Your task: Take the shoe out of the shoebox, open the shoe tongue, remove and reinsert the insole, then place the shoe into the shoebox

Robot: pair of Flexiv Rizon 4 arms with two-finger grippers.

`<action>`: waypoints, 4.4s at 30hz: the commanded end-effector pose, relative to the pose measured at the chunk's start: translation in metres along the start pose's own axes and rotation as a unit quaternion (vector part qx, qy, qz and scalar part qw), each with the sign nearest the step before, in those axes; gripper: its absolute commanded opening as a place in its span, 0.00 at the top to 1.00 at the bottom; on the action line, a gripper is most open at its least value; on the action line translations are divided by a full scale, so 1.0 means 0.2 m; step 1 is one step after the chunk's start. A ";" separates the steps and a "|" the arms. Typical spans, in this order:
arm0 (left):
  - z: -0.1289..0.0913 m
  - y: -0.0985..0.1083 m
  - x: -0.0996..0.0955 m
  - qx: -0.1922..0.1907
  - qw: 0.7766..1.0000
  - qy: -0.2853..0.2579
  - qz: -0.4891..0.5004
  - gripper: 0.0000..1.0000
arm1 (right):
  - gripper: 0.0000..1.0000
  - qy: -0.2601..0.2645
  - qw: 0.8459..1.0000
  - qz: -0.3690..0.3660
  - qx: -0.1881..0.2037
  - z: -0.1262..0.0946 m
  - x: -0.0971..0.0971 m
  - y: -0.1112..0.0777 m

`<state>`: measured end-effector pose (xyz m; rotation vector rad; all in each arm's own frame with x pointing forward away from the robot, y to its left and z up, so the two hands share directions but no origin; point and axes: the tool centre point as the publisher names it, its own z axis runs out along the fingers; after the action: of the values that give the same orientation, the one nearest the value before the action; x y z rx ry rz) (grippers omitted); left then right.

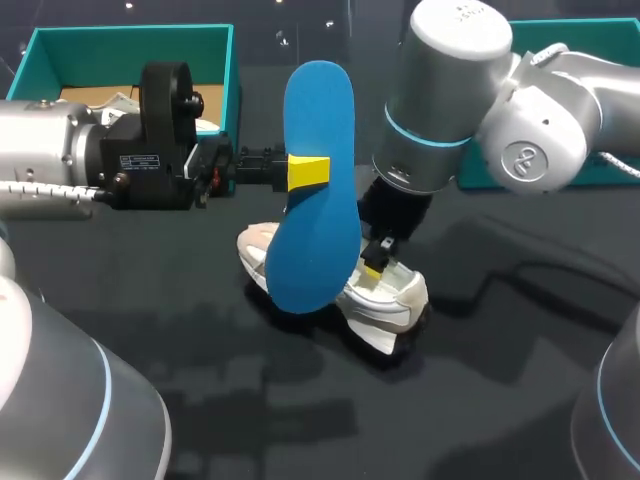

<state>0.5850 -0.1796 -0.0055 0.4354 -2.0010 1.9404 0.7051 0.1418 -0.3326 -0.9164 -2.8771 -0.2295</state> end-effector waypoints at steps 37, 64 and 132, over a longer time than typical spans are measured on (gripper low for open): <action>0.01 0.00 -0.01 0.000 1.000 0.001 0.000 1.00 | 1.00 -0.059 0.935 0.343 -0.063 0.03 0.03 -0.09; 0.01 0.00 -0.01 0.000 1.000 0.001 0.000 1.00 | 1.00 -0.017 0.914 0.401 -0.058 0.29 -0.10 -0.11; 0.01 0.00 -0.01 0.000 1.000 0.001 0.000 1.00 | 0.00 0.181 0.910 0.278 -0.250 -0.48 -0.06 -0.14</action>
<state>0.5850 -0.1797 -0.0055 0.4355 -2.0009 1.9406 0.7098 0.1065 -0.2477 -1.5506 -2.1478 -0.9612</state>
